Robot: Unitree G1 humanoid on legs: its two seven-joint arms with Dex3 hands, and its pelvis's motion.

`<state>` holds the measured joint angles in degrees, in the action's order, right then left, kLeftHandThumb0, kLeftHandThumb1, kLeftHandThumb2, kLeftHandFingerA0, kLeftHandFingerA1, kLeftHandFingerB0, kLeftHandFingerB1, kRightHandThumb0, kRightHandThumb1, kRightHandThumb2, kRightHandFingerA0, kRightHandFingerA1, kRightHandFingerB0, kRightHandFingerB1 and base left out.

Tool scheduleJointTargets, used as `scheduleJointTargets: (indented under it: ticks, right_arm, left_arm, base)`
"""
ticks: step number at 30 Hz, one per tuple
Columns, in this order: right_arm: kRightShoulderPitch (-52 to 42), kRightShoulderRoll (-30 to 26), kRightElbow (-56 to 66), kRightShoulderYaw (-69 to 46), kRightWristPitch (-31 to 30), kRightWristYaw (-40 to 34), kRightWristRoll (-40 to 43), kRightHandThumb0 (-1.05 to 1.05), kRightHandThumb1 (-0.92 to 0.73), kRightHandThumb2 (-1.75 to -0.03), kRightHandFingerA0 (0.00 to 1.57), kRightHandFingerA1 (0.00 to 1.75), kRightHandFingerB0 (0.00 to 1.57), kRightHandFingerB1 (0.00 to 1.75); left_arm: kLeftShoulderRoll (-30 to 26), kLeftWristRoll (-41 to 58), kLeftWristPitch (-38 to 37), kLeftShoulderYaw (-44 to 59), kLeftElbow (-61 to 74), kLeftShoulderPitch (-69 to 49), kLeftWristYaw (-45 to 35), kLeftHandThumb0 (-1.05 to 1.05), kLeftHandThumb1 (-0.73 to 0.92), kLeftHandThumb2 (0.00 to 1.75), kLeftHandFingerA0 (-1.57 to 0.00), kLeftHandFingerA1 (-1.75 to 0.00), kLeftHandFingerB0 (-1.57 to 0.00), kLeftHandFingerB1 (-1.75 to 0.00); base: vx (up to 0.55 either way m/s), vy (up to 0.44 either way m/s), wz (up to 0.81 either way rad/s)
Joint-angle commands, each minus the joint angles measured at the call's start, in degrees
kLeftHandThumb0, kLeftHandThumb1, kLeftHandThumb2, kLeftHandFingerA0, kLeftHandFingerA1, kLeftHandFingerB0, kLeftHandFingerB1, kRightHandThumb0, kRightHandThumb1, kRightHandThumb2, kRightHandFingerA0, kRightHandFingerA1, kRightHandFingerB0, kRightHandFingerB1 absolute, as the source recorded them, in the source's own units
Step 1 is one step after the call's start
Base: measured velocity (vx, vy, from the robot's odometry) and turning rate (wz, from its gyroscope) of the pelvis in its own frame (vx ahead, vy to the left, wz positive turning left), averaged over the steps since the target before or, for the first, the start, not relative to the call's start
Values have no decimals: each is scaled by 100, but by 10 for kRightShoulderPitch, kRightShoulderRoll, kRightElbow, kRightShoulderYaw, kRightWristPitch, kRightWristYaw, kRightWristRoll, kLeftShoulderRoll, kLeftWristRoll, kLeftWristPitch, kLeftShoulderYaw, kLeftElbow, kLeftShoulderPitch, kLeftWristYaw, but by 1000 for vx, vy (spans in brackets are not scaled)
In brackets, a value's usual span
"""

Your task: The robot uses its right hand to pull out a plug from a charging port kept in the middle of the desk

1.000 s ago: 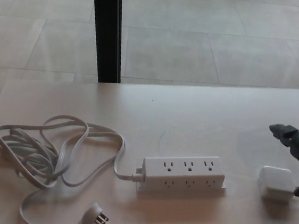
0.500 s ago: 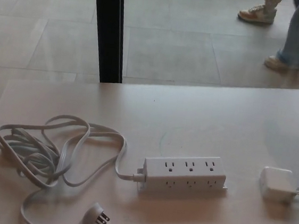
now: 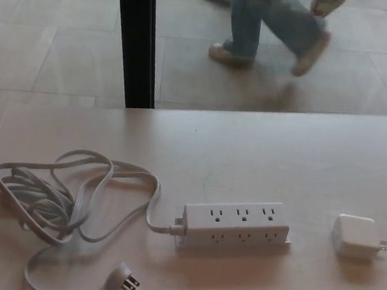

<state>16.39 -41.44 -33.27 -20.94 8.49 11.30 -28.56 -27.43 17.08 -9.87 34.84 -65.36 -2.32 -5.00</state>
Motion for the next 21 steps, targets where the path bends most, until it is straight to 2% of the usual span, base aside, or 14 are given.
scheduleJointTargets:
  ticks: [1, 3, 4, 5, 6, 7, 10, 11, 12, 13, 14, 15, 20, 21]
  right_arm:
    - [-59, 112, -112, -448, -91, -182, 406, -92, -66, -61, 104, 106, 0, 42]
    - [-48, 118, -136, -463, -99, -186, 421, -92, -62, -57, 109, 98, 0, 43]
    - [-46, 123, -143, -464, -113, -190, 417, -91, -65, -63, 101, 101, 0, 19]
    - [-49, 129, -156, -456, -124, -200, 405, -88, -70, -65, 104, 106, 0, 23]
    - [-45, 134, -173, -459, -119, -213, 403, -90, -49, -102, 103, 106, 0, 53]
    - [-42, 137, -182, -466, -113, -218, 407, -85, -63, -69, 101, 111, 0, 35]
    - [-36, 140, -206, -490, -115, -227, 417, -81, -60, -73, 101, 119, 0, 33]
    - [-41, 141, -221, -493, -104, -226, 415, -86, -48, -104, 110, 121, 0, 55]
    - [-44, 143, -225, -500, -100, -225, 418, -86, -48, -104, 110, 121, 0, 55]
    - [-45, 145, -226, -510, -106, -227, 420, -83, -63, -75, 105, 132, 0, 32]
    - [-44, 141, -237, -516, -109, -235, 420, -83, -62, -77, 104, 131, 0, 36]
    - [-47, 140, -238, -519, -116, -236, 416, -82, -63, -77, 102, 131, 0, 32]
    - [-55, 149, -264, -509, -107, -206, 394, -77, -57, -87, 94, 127, 0, 34]
    - [-61, 158, -259, -494, -104, -204, 376, -77, -55, -86, 98, 122, 0, 53]
  left_arm:
    - [-20, 16, 1, 11, 4, -12, -9, -105, 57, 115, -103, -67, -95, -57]
    - [-17, 18, 0, 13, 5, -18, -9, -103, 57, 113, -101, -66, -95, -58]
    - [-18, 18, 0, 14, 1, -17, -9, -102, 57, 113, -103, -67, -95, -58]
    - [-17, 18, 0, 14, 1, -19, -8, -105, 60, 116, -101, -66, -95, -58]
    - [-17, 19, 0, 15, 3, -21, -7, -105, 59, 116, -103, -67, -95, -58]
    - [-17, 19, 1, 15, 3, -21, -7, -102, 58, 115, -98, -66, -94, -60]
    - [-16, 22, 3, 17, 6, -23, -11, -105, 56, 114, -101, -65, -92, -59]
    - [-17, 19, 4, 15, 6, -24, -10, -103, 55, 114, -99, -65, -90, -59]
    - [-18, 17, 4, 13, 8, -25, -9, -103, 55, 114, -99, -65, -90, -59]
    - [-19, 18, 4, 13, 6, -25, -11, -105, 82, 66, -99, -63, -92, -55]
    - [-19, 19, 6, 13, 7, -25, -13, -105, 57, 115, -97, -64, -89, -59]
    - [-18, 20, 8, 14, 6, -23, -14, -104, 82, 66, -98, -63, -91, -56]
    - [-18, 18, 11, 11, 10, -17, -7, -105, 82, 64, -99, -63, -91, -56]
    - [-18, 17, 9, 12, 10, -17, -6, -105, 83, 64, -99, -63, -93, -56]
  base:
    - [0, 0, 0]
    - [0, 0, 0]
    - [0, 0, 0]
    - [0, 0, 0]
    - [0, 0, 0]
    - [0, 0, 0]
    - [0, 0, 0]
    - [0, 0, 0]
    - [0, 0, 0]
    - [0, 0, 0]
    - [0, 0, 0]
    - [0, 0, 0]
    - [0, 0, 0]
    - [0, 0, 0]
